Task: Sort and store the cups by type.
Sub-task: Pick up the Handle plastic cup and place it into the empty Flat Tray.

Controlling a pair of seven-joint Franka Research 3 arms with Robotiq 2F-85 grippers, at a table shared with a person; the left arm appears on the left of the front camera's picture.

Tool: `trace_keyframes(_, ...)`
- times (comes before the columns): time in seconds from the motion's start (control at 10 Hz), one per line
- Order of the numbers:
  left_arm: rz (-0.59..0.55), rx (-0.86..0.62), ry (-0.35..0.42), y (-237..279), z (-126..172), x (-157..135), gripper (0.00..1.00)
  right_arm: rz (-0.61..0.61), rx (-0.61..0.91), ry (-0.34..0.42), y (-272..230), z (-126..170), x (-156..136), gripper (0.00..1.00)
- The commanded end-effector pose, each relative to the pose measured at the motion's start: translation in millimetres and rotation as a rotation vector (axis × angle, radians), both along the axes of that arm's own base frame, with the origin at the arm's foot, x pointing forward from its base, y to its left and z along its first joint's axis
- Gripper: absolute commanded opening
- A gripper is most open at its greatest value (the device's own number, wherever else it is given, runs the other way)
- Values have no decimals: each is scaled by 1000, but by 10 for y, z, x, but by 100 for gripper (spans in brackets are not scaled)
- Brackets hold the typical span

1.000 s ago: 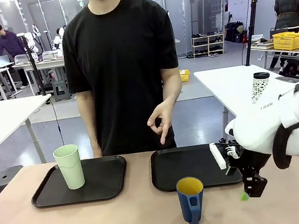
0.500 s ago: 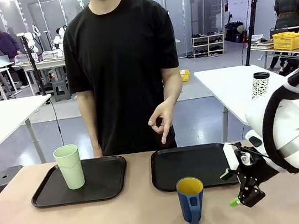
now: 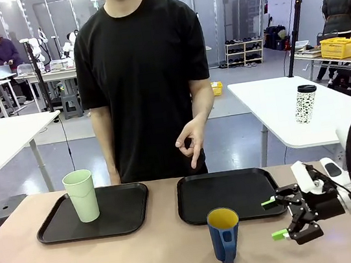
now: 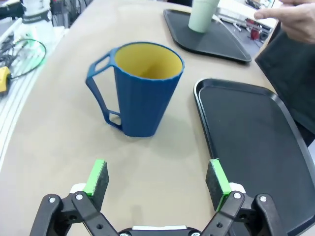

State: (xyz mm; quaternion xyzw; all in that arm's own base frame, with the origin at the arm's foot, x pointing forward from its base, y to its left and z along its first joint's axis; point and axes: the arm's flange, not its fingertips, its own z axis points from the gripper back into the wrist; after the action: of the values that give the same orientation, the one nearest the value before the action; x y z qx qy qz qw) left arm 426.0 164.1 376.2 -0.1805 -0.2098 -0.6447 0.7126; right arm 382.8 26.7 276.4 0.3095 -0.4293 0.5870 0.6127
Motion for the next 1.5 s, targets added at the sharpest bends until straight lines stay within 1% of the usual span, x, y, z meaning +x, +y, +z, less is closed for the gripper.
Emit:
trace_keyframes(0.0,-11,-26,-21,28,5,42,100,20,39,8,-105,-648,-205,100)
trace_keyframes(0.2,-11,-26,-21,28,5,42,100,5,72,10,-90,-666,-140,100)
trace_keyframes(0.3,-11,-26,-21,28,5,42,100,10,44,30,-72,-49,-46,100)
trace_keyframes(0.8,-11,-26,-21,28,5,42,100,11,51,36,-75,-66,-46,100)
trace_keyframes(0.9,-11,-26,-21,28,5,42,100,39,100,38,10,-86,-14,100)
trace_keyframes(1.4,-11,-26,-21,28,5,42,100,41,69,73,335,-110,121,100)
